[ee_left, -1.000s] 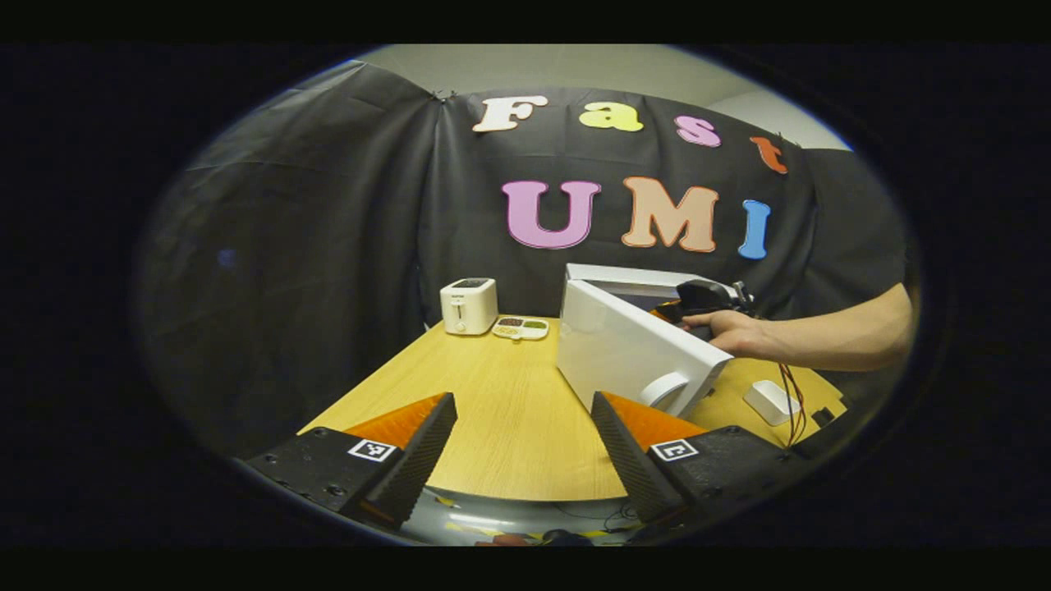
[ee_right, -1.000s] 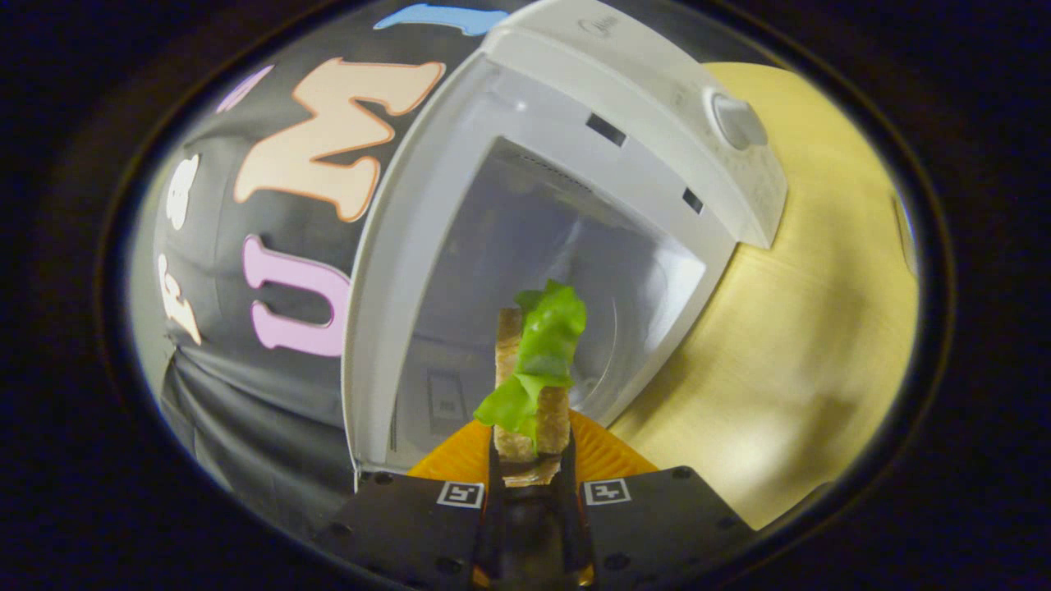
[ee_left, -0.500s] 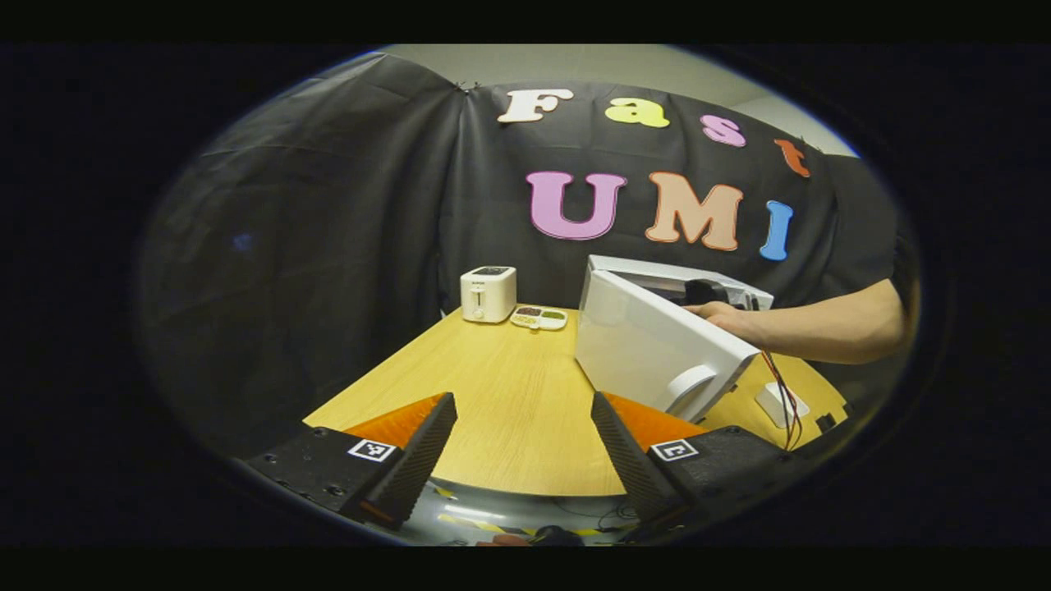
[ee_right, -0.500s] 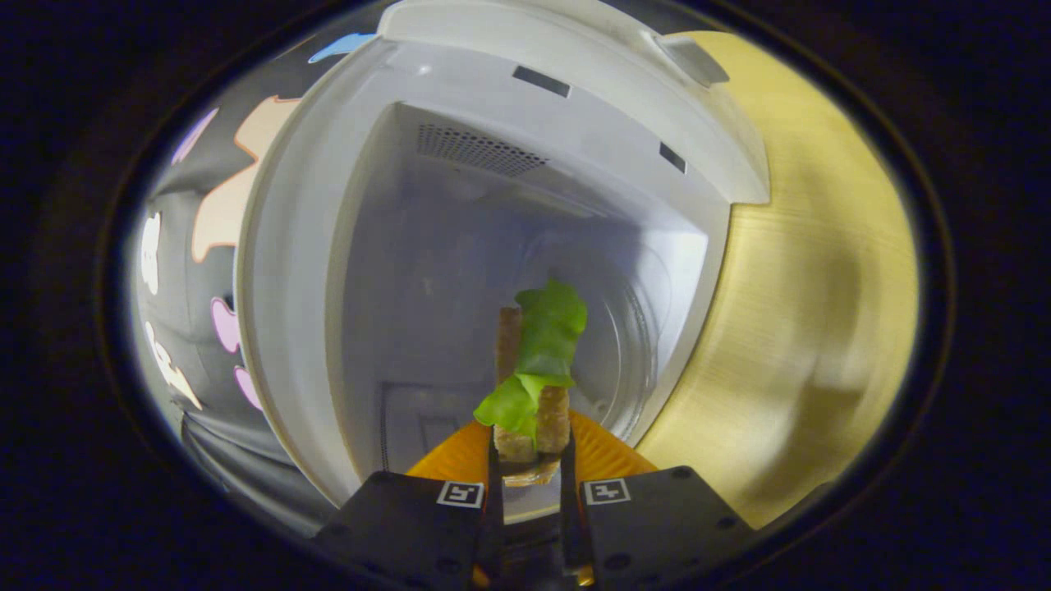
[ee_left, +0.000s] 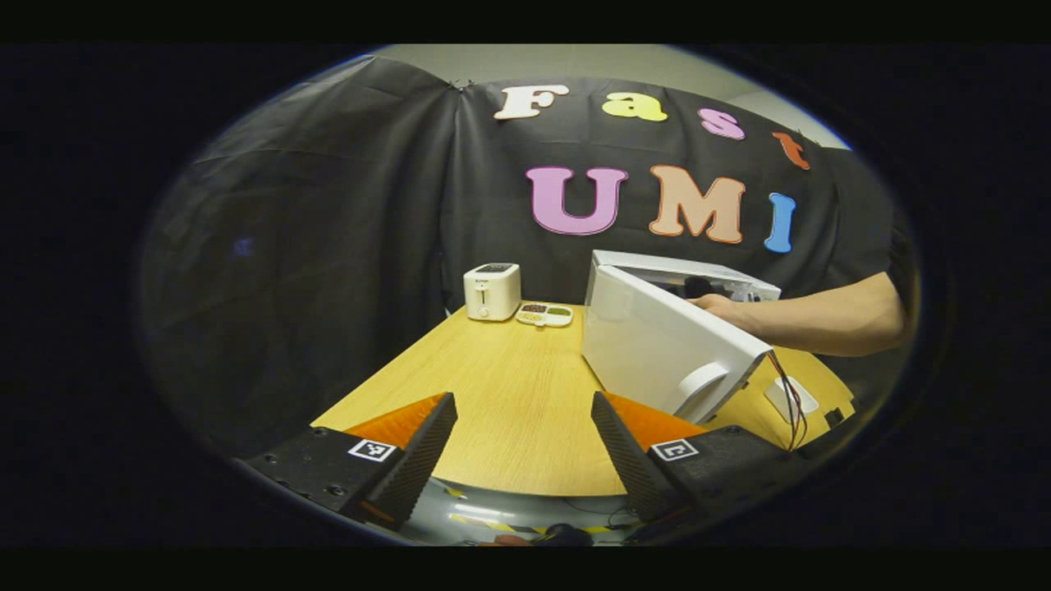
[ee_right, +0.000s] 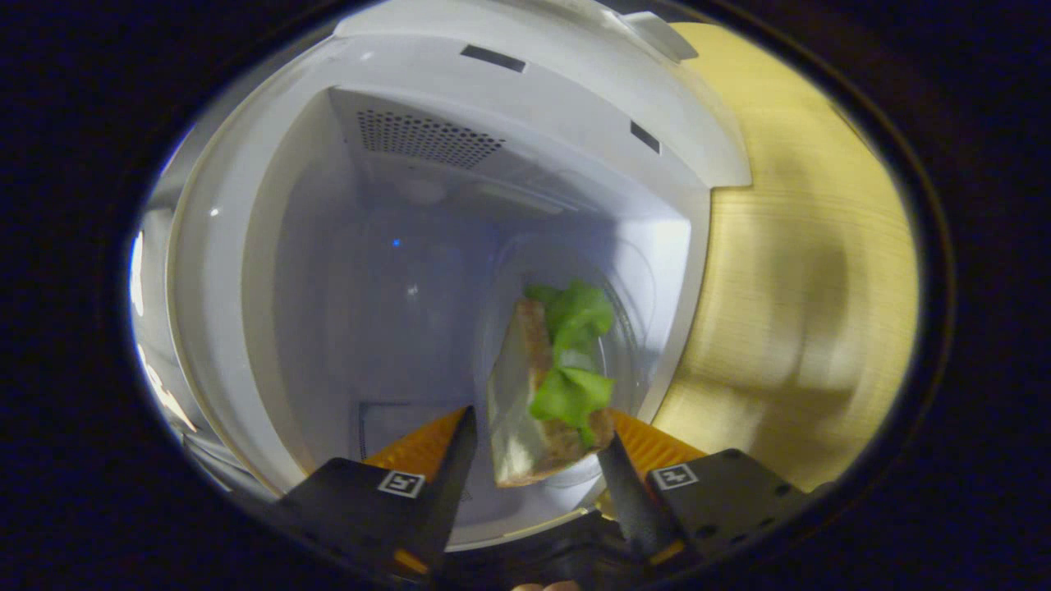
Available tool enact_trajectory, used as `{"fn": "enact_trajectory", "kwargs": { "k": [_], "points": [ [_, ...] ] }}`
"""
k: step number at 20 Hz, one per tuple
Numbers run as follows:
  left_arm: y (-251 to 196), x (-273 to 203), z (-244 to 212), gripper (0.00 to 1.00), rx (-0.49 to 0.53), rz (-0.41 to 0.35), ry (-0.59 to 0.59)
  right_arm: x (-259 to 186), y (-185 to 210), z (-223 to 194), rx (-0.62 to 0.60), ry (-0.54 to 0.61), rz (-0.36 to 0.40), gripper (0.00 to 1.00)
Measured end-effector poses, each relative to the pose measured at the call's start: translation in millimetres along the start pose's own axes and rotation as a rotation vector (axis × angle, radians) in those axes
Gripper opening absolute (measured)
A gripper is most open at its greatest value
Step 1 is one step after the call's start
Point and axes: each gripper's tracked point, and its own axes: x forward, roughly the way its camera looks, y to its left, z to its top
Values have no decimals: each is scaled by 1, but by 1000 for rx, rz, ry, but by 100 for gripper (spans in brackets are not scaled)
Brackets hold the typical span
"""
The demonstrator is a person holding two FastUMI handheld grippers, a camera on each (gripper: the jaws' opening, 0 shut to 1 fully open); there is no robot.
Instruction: Open the microwave oven with the left hand, put the food in, and close the microwave oven.
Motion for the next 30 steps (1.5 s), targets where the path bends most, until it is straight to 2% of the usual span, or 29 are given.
{"fn": "enact_trajectory", "kwargs": {
  "k": [1, 4, 8, 13, 19, 20, 23, 24, 27, 28, 30],
  "points": [
    [-1, 2, 2, 95, 6, -1, -2, -2, -2, 3, -20, -11, -9, 80],
    [-4, 3, 5, 95, 11, -8, -6, -9, 2, 8, -11, -16, -23, 80],
    [-8, 4, 1, 97, -3, -19, 4, -24, -6, 7, -53, 2, -108, 81],
    [-9, 2, 3, 97, 0, -19, -5, -37, -9, 17, -74, 5, -119, 82],
    [-15, -2, 2, 97, 7, -33, -9, -52, -3, 19, -50, 37, -93, 82],
    [-15, -3, 2, 97, 8, -35, -13, -57, -3, 20, -63, 35, -88, 93],
    [-20, -4, 2, 95, 4, -42, -17, -76, -8, 19, -85, 64, -73, 93],
    [-22, -6, 1, 97, 6, -47, -18, -83, -11, 20, -97, 68, -71, 93],
    [-25, -8, 2, 95, 24, -55, -25, -106, -17, 27, -136, 77, -47, 92],
    [-26, -9, 2, 97, 26, -58, -26, -114, -19, 32, -163, 72, -34, 92],
    [-29, -10, 3, 95, 30, -64, -27, -131, -24, 43, -251, 47, -5, 93]
  ]
}}
